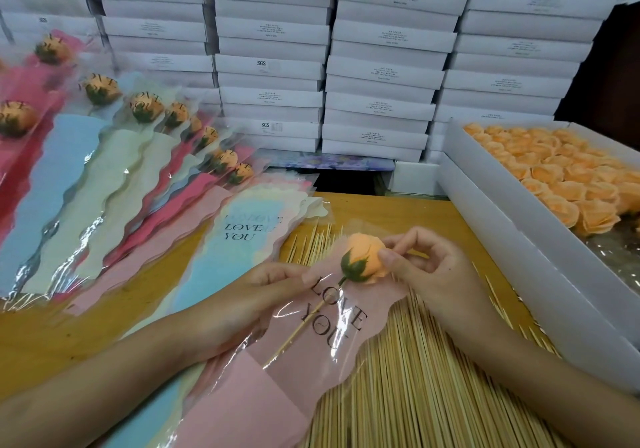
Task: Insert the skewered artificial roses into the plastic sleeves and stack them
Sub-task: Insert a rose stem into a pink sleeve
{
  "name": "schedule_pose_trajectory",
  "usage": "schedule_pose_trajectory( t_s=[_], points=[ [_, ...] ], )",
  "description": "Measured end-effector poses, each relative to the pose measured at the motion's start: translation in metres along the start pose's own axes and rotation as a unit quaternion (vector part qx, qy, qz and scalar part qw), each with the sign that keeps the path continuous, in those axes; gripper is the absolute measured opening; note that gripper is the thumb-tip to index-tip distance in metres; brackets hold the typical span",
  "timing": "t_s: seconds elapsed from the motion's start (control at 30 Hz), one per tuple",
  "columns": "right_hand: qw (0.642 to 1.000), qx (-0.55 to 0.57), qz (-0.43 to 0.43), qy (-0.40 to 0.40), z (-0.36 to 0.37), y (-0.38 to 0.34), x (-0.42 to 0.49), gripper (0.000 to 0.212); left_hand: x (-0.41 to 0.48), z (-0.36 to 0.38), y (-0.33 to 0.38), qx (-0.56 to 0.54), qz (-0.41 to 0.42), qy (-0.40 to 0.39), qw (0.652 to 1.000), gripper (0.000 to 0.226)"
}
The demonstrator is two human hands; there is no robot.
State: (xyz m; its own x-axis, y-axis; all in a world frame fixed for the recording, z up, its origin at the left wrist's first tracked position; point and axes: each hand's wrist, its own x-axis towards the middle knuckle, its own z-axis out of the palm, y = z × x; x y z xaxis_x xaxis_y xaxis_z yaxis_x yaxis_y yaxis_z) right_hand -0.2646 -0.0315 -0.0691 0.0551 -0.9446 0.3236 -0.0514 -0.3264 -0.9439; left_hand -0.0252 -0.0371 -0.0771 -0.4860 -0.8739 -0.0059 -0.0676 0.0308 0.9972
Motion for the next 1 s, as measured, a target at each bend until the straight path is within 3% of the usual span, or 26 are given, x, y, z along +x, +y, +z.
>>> schedule_pose_trajectory(
  t_s=[0.07,0.2,0.4,0.57,0.73,1.0],
  points=[
    [1.0,-0.008,-0.004,-0.001,-0.0002,-0.0008,-0.0004,0.025,-0.0001,-0.0002,-0.0027,-0.012,-0.001,-0.005,1.0,0.057],
    [0.999,-0.028,-0.021,-0.008,0.0013,-0.0021,-0.0015,0.023,0.0016,0.001,-0.0021,-0.063,-0.007,-0.063,0.996,0.022],
    [0.999,-0.018,-0.008,-0.046,0.0023,-0.0012,-0.0016,0.027,-0.0003,0.0022,0.0008,-0.066,-0.012,-0.068,0.995,0.026],
    [0.996,-0.03,-0.005,-0.079,0.0026,-0.0013,-0.0026,0.029,0.001,-0.0025,-0.0048,-0.02,-0.03,-0.034,0.999,0.056],
    [0.993,-0.042,0.011,-0.109,0.0043,-0.0014,-0.0035,0.026,0.0038,-0.0016,-0.0048,-0.062,-0.027,-0.066,0.996,0.039],
    [0.99,-0.05,0.075,-0.109,0.0038,0.0053,-0.0051,0.037,0.0017,0.0012,-0.0001,-0.068,-0.034,-0.054,0.996,0.034]
  ],
)
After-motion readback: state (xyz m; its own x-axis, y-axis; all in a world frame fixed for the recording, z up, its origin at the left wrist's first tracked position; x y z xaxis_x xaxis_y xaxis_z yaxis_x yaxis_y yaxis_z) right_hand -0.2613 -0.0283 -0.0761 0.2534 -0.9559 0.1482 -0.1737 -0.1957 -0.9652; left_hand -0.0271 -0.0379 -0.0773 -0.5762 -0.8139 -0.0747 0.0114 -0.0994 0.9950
